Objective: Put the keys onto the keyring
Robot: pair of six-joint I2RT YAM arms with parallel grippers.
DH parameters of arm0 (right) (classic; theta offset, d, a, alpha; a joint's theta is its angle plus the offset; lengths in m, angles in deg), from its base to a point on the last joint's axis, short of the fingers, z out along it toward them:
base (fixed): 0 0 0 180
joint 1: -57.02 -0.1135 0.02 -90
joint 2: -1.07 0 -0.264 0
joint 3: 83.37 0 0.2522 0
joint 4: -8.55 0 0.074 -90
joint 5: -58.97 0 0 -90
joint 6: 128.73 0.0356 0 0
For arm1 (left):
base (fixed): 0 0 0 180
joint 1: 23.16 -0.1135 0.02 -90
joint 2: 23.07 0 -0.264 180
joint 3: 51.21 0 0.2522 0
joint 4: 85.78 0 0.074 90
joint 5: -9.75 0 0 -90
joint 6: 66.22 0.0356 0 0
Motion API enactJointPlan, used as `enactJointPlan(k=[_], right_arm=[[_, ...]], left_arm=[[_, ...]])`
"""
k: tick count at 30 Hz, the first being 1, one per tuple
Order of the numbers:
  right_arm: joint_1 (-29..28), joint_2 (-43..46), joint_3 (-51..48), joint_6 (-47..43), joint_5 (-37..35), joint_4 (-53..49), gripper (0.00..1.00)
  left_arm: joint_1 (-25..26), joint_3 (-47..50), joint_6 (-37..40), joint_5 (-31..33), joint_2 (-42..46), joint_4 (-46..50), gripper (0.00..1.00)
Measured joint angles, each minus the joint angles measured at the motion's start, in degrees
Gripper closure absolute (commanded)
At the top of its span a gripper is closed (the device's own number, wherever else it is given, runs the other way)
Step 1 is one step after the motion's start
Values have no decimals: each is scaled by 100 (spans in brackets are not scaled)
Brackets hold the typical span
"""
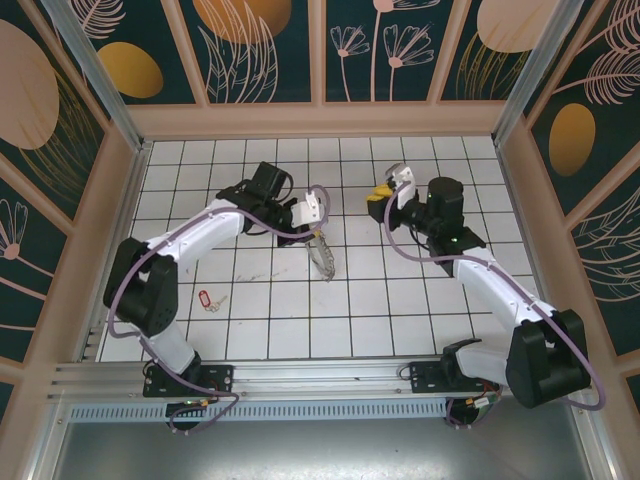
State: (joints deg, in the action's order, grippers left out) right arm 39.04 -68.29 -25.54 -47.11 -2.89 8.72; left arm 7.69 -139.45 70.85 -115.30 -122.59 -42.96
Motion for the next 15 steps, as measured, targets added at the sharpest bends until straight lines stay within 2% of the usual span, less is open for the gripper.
enactJointPlan(k=[8, 15], right_arm=[[214, -24, 0, 809, -577, -144, 68], [413, 2, -166, 1193, -780, -151, 68]], left_arm=[[538, -857, 184, 28, -925, 400, 100], [1023, -1394, 175, 116, -1644, 577, 100]])
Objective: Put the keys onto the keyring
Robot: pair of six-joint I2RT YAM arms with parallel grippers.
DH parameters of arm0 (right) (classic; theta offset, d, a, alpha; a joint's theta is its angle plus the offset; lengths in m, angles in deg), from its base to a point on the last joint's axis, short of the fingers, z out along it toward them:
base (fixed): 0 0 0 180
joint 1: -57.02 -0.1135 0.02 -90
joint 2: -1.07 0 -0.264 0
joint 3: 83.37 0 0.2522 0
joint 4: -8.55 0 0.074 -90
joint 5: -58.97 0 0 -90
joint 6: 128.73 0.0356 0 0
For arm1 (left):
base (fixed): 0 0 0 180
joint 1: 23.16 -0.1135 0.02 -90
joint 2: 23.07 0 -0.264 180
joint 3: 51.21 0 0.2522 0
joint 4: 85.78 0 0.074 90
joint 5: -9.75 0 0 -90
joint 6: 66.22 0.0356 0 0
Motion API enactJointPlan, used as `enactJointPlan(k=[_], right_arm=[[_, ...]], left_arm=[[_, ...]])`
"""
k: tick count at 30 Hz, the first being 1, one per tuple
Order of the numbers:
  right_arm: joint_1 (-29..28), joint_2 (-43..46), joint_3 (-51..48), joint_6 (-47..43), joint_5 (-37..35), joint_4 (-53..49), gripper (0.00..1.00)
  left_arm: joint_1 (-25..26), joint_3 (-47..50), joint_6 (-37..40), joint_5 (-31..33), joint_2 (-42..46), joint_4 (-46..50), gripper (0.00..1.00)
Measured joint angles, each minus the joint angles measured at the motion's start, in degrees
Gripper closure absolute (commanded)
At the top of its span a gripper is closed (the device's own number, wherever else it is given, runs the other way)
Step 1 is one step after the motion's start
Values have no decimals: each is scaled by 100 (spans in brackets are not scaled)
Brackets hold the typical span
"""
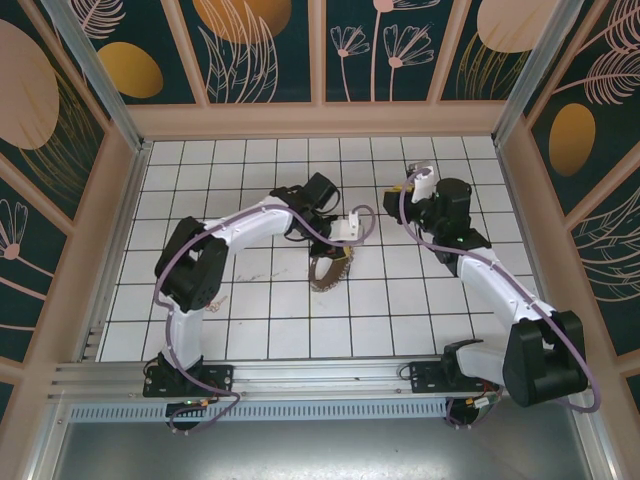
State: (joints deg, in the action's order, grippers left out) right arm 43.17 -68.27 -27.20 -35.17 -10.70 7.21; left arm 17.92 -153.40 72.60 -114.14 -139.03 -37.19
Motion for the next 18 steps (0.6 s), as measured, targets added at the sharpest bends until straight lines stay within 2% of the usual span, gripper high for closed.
enactJointPlan(k=[11, 18], right_arm=[[308, 22, -273, 785, -225, -157, 71], [726, -782, -273, 1309, 149, -490, 72]], left_arm=[[275, -457, 2, 85, -466, 105, 100], [407, -568, 0, 96, -745, 101, 98]])
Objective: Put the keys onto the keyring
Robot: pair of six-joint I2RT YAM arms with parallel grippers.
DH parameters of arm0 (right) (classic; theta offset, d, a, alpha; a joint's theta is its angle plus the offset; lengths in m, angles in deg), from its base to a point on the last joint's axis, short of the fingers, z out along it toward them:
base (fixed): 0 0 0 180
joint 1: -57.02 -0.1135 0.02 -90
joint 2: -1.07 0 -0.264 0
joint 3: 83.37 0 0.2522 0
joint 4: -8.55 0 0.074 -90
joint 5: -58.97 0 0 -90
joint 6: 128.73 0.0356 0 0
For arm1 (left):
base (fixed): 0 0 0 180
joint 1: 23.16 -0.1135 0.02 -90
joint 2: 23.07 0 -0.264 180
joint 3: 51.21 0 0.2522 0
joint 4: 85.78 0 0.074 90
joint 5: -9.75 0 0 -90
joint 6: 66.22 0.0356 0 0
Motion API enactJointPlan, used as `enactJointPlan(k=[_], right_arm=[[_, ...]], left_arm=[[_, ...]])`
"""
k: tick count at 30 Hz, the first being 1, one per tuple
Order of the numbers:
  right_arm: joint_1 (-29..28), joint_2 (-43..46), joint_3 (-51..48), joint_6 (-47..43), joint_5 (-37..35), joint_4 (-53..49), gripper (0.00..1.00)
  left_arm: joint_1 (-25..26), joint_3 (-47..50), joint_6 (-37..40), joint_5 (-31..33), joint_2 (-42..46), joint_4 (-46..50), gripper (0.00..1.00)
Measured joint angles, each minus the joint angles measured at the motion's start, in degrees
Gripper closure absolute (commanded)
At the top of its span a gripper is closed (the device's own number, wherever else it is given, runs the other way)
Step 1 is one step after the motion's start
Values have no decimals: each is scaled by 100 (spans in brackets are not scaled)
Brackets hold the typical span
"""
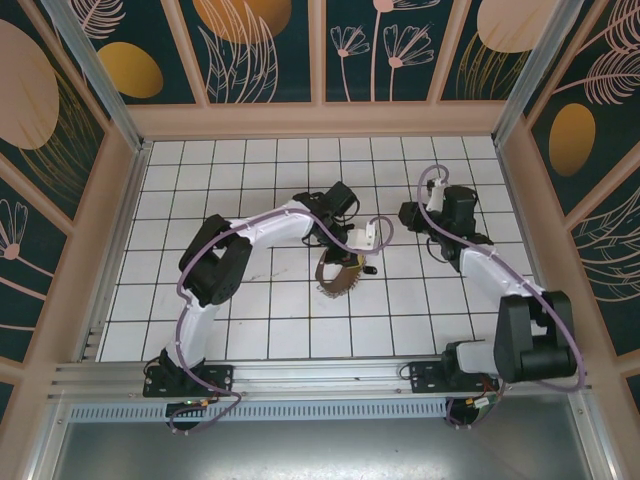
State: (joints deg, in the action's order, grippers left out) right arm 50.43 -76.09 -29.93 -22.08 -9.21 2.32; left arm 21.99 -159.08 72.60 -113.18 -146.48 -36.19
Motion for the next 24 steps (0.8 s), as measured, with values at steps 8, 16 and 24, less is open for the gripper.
enactJointPlan(k=[8, 16, 24], right_arm=[[7, -933, 179, 70, 835, -509, 71], [-109, -1335, 407, -59, 1285, -857, 69], [-503, -1799, 728, -385, 1386, -1263, 66]], left_arm=[[103, -28, -197, -92, -98, -271, 75], [55, 1515, -1213, -111, 885, -2039, 76], [-636, 3906, -3720, 531, 2830, -5016, 71]])
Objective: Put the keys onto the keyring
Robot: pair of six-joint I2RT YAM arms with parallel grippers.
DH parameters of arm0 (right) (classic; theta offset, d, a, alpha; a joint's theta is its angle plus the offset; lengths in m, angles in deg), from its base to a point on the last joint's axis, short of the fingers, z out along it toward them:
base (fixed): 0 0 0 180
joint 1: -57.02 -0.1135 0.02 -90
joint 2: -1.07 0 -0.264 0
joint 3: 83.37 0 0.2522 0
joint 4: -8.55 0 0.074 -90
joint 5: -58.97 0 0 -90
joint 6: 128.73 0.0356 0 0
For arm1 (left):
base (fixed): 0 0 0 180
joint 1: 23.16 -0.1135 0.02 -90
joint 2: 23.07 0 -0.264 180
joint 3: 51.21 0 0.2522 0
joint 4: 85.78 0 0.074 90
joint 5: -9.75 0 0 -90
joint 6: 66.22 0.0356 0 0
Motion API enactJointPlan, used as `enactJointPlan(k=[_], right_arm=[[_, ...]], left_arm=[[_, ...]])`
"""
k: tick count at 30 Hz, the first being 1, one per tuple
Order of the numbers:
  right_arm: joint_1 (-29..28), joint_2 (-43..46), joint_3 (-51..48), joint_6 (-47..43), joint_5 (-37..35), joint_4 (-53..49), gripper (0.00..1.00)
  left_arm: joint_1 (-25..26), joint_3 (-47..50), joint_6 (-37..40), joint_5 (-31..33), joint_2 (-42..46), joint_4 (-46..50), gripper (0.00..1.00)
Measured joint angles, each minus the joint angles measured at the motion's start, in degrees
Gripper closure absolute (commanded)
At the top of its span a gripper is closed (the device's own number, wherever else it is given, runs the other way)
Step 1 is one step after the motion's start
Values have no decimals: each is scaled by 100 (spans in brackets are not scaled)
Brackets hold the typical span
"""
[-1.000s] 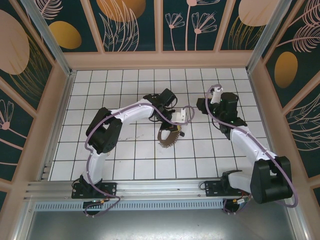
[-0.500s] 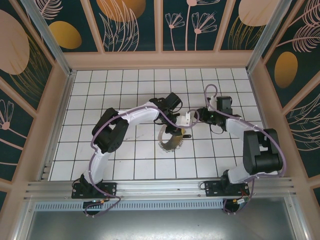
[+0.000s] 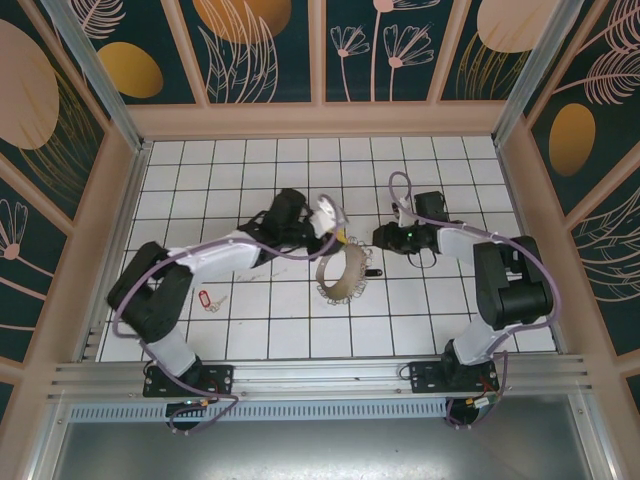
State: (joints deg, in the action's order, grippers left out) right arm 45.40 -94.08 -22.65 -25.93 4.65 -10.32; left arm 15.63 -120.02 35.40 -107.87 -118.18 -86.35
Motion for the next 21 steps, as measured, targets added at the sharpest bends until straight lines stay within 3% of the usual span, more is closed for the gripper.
enactJointPlan(k=[5, 10, 21], right_arm=[[-127, -380, 363, -280, -31, -249, 63], [-234, -726, 697, -514, -103, -358, 62], [-407, -1209, 1207, -946, -129, -750, 64]], left_arm=[[-282, 973, -1585, 883, 660, -1193, 72], [-308, 1200, -2743, 1375, 702, -1416, 67], [-343, 584, -3849, 452, -389, -511, 63]])
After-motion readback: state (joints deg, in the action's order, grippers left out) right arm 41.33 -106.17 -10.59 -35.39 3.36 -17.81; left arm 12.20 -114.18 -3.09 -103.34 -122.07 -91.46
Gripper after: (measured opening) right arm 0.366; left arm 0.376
